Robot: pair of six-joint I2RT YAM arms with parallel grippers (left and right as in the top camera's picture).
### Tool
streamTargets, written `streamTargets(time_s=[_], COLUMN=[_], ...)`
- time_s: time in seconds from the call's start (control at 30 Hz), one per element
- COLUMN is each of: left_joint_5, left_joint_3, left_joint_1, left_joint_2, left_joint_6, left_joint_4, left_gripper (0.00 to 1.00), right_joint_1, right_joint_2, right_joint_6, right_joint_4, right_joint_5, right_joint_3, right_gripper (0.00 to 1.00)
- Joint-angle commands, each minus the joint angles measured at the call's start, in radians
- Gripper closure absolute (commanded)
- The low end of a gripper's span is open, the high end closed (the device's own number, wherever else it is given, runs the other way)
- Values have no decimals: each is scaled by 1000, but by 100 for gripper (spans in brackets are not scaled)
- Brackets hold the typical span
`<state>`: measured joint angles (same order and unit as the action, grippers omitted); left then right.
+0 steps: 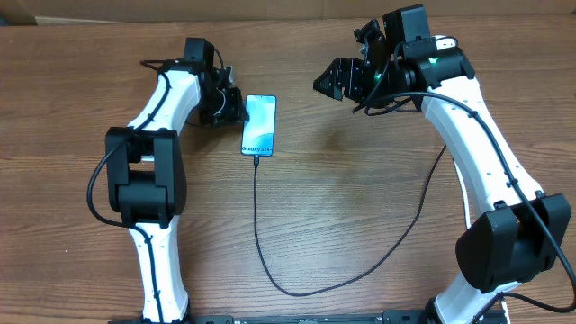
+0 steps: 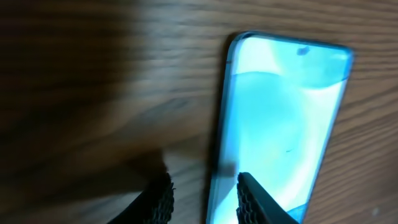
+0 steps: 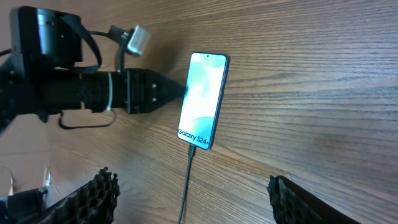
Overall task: Plug charger to phone and switch on socket
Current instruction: 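Lower the phone flat onto the table and open the left gripper, then move the right gripper over the white power strip's switch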
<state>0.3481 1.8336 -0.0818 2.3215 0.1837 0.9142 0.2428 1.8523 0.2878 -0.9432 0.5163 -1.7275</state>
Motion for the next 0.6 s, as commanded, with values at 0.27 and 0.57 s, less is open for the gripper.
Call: streamTargets(time_s=[0.27,0.57], left_joint_5=[-217,-286], left_joint_3=[517,932], left_joint_1=[16,27], left_joint_2=[-1,-1], left_joint_6=[-4,1], left_joint_4=[309,507], left_gripper=[71,62], right_joint_1=[-29,-116], right_joint_2=[-24,-24], right_joint_6=[-8,-6], right_joint_4=[-37,-279], right_joint_5=[-17,-306], right_joint_3=[-46,-228], right_gripper=[31,31])
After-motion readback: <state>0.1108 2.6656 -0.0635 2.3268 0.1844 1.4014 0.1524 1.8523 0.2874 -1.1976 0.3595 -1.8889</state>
